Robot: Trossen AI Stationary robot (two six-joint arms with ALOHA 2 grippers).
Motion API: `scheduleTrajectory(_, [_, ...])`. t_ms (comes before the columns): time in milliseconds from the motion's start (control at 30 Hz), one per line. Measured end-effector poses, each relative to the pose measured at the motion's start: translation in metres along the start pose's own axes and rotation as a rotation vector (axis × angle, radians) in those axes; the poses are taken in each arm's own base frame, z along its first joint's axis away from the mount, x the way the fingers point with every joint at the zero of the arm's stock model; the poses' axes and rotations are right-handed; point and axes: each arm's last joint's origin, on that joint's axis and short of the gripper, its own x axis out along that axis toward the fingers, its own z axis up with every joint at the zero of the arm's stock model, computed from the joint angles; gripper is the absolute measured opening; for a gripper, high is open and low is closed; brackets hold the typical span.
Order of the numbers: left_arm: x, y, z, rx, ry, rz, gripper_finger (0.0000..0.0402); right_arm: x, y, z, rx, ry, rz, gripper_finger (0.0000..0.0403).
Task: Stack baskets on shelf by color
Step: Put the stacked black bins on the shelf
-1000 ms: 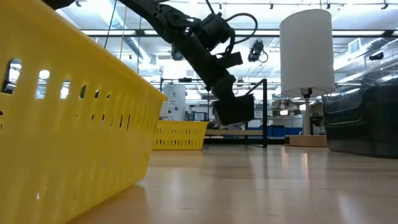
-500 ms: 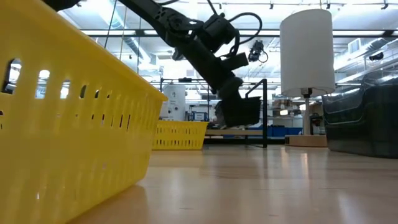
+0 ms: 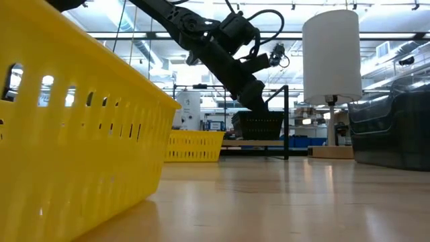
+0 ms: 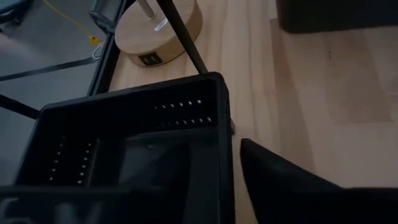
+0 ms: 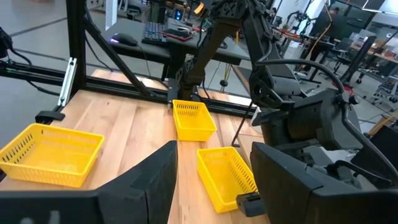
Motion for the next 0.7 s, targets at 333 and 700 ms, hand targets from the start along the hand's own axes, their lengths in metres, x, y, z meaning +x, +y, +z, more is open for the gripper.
scheduleTrajectory(333, [-0.0001, -0.0003, -0.0037, 0.040, 0.048, 0.020, 0.0208, 0.0000, 0.0000, 0.0000, -0.001, 0.000, 0.000, 0.0207])
scheduleTrajectory(700, [-0.0003, -0.0018, -0.0039, 0.163, 0.055, 0.014, 0.0127, 0.0000, 0.0000, 0.0000, -0.003, 0.000, 0.000, 0.0207])
